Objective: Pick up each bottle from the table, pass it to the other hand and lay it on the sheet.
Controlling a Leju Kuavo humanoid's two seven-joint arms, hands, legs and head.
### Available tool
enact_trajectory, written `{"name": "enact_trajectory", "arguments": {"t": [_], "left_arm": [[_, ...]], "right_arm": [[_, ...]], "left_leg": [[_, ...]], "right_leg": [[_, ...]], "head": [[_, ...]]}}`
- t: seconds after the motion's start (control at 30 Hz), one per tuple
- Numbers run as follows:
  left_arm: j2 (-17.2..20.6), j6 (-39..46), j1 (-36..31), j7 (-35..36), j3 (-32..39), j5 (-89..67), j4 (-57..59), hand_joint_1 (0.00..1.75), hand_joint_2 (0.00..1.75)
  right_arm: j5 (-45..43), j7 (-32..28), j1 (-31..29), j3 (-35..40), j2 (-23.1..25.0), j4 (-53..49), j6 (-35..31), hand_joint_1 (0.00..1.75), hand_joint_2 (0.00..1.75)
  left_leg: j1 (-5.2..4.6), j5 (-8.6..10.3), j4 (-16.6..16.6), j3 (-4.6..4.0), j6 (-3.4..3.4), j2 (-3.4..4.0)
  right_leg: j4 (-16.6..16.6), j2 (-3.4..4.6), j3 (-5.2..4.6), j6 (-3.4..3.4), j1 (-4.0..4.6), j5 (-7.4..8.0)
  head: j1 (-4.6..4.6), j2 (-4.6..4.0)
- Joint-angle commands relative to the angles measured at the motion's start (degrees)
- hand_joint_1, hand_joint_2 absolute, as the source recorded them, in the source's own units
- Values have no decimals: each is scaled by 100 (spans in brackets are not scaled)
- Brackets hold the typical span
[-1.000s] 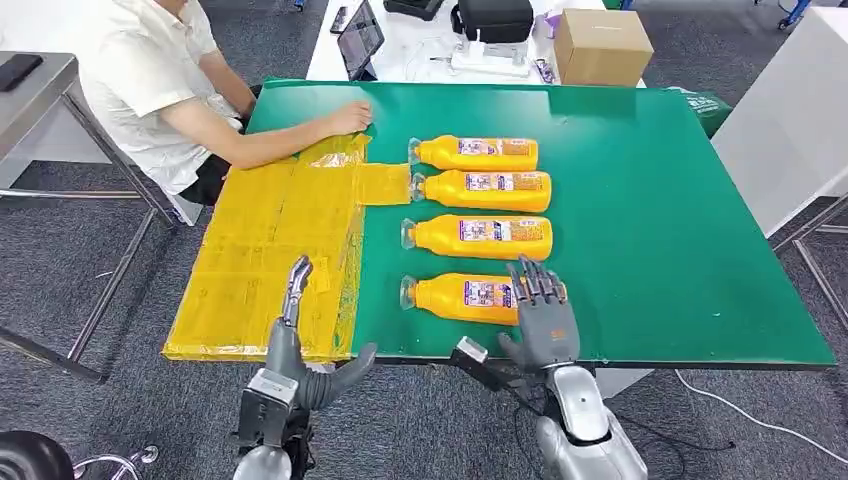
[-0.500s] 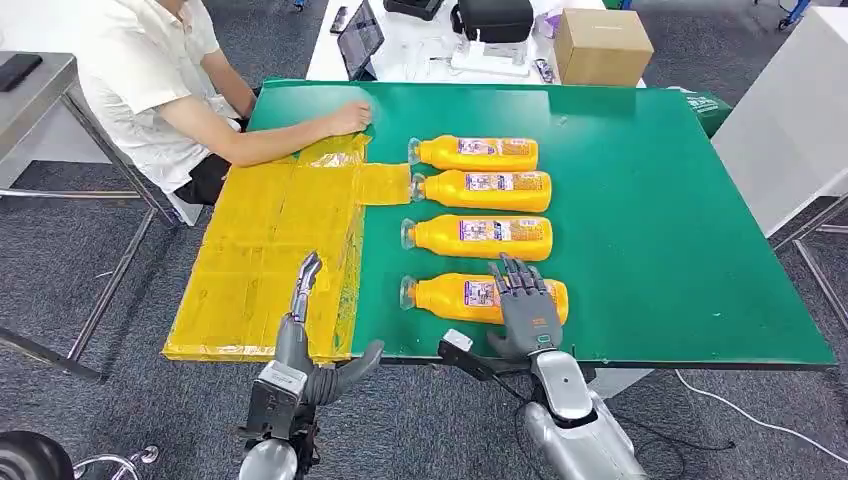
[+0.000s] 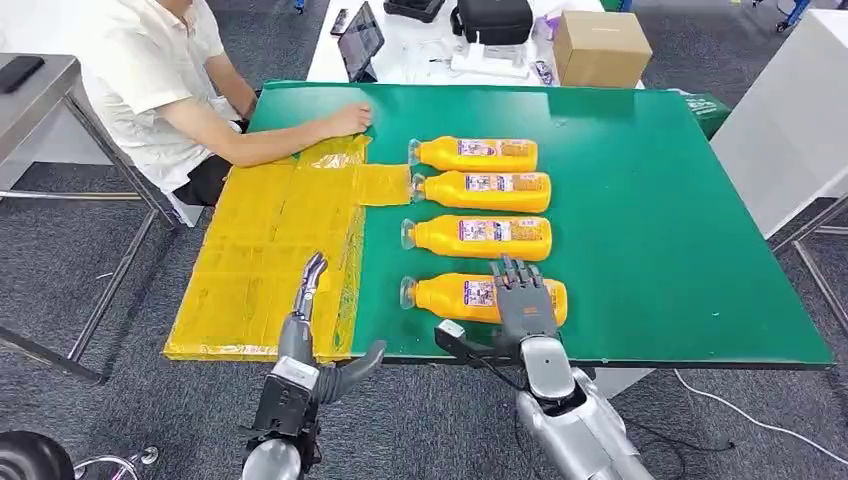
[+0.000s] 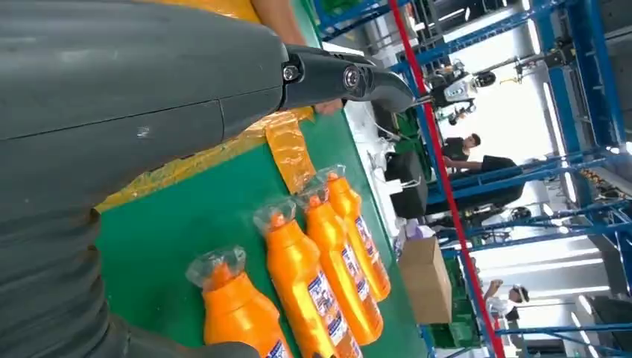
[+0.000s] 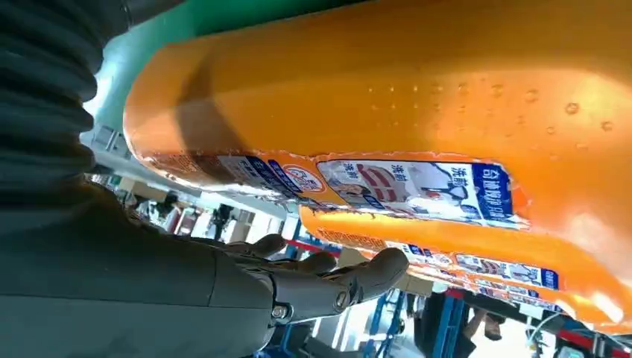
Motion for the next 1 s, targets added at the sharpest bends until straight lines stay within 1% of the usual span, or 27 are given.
{"name": "enact_trajectory", "arguments": {"t": [0.03,0.07,0.1,0.17,0.2,0.23,0.43,0.47,0.5,0.6,0.63,0.67,0.73,0.77,0.83,0.87,0.9,0.97,1.0], "left_arm": [[-43,-27,-75,35,174,-14,246,0,175],[-43,-28,-75,35,174,-21,252,0,175],[-45,-29,-78,35,173,-21,259,0,175],[-48,-30,-84,35,169,-21,259,0,175],[-48,-33,-92,35,166,-18,258,0,175],[-47,-35,-101,35,168,-8,259,0,175],[-47,-35,-101,35,168,-8,259,0,175],[-42,-39,-114,35,155,-7,260,0,175],[-40,-41,-118,34,149,-10,252,0,175],[-40,-41,-118,34,149,-10,252,0,175],[-40,-41,-118,34,149,-10,252,0,175],[-36,-42,-114,34,144,-11,249,0,175],[-32,-44,-122,34,139,-10,249,0,175],[-30,-45,-126,34,139,-10,250,0,175],[-24,-49,-137,34,132,-9,262,0,175],[-20,-50,-143,34,129,-9,269,0,175],[-8,-46,-162,33,114,-12,288,0,175],[5,-50,-197,5,92,17,328,0,175],[14,-51,-207,-17,82,39,335,0,175]], "right_arm": [[-35,80,-152,195,-337,203,85,152,175],[-59,95,-150,168,-354,208,151,171,175],[-93,98,-147,135,-363,223,176,175,175],[-97,103,-152,107,-391,245,192,175,175],[-108,111,-156,81,-401,261,225,173,175],[-126,136,-171,54,-410,300,292,175,175],[-126,136,-171,54,-410,300,292,175,175],[-153,145,-213,46,-429,346,378,173,175],[-179,140,-250,26,-441,375,415,175,175],[-179,140,-250,26,-441,375,415,175,175],[-179,140,-250,26,-441,375,415,175,175],[-179,140,-252,42,-433,380,428,175,175],[-252,146,-274,4,-455,411,505,175,175],[-325,103,-280,-26,-457,422,532,175,175],[-549,-53,-292,-106,-453,434,538,175,175],[-617,-107,-304,-121,-449,453,534,175,175],[-1037,-444,-314,-242,-407,513,528,175,175],[-1278,-679,-361,-260,-436,658,508,175,175],[-1544,-932,-359,-302,-414,696,566,175,175]], "left_leg": [[0,-1,-5,12,8,0],[-2,-4,-7,21,12,-1],[-2,-5,-8,25,13,1],[-3,-4,-7,17,10,0],[-3,-8,-9,26,12,4],[-3,-10,-9,32,14,2],[-3,-11,-10,33,14,2],[-2,-12,-11,38,16,3],[-3,-1,-3,8,7,-1],[-4,-4,-6,23,14,1],[-2,0,-3,7,7,0],[-3,-2,-6,16,10,-1],[-3,-1,-3,9,6,-2],[-2,-6,-11,33,15,1],[-3,-3,-5,15,9,-2],[-3,-5,-7,23,12,-1],[-3,-3,-5,19,11,-2],[-3,-4,-5,20,12,-1],[-4,-3,-6,23,13,-2]], "right_leg": [[-7,-6,14,-9,3,-1],[-9,-11,24,-13,3,-4],[-11,-10,28,-15,4,-4],[-9,-8,20,-10,2,-3],[-10,-6,26,-14,2,-6],[-11,-10,34,-17,4,-8],[-12,-11,35,-18,5,-9],[-13,-11,40,-20,5,-10],[-4,-6,7,-3,0,0],[-10,-10,26,-12,2,-3],[-5,-5,9,-4,1,1],[-8,-9,19,-10,2,-2],[-5,-6,11,-5,0,0],[-13,-13,36,-20,5,-5],[-6,-9,17,-9,1,-3],[-9,-12,25,-13,3,-4],[-8,-11,21,-9,2,-3],[-9,-11,23,-10,2,-3],[-10,-11,26,-10,2,-2]], "head": [[-2,0],[-2,0],[0,0],[-2,0],[0,0],[0,0],[0,0],[-2,0],[-2,0],[0,0],[-2,0],[-2,0],[-2,0],[-2,0],[-2,0],[-2,0],[-2,0],[-2,0],[-2,0]]}}
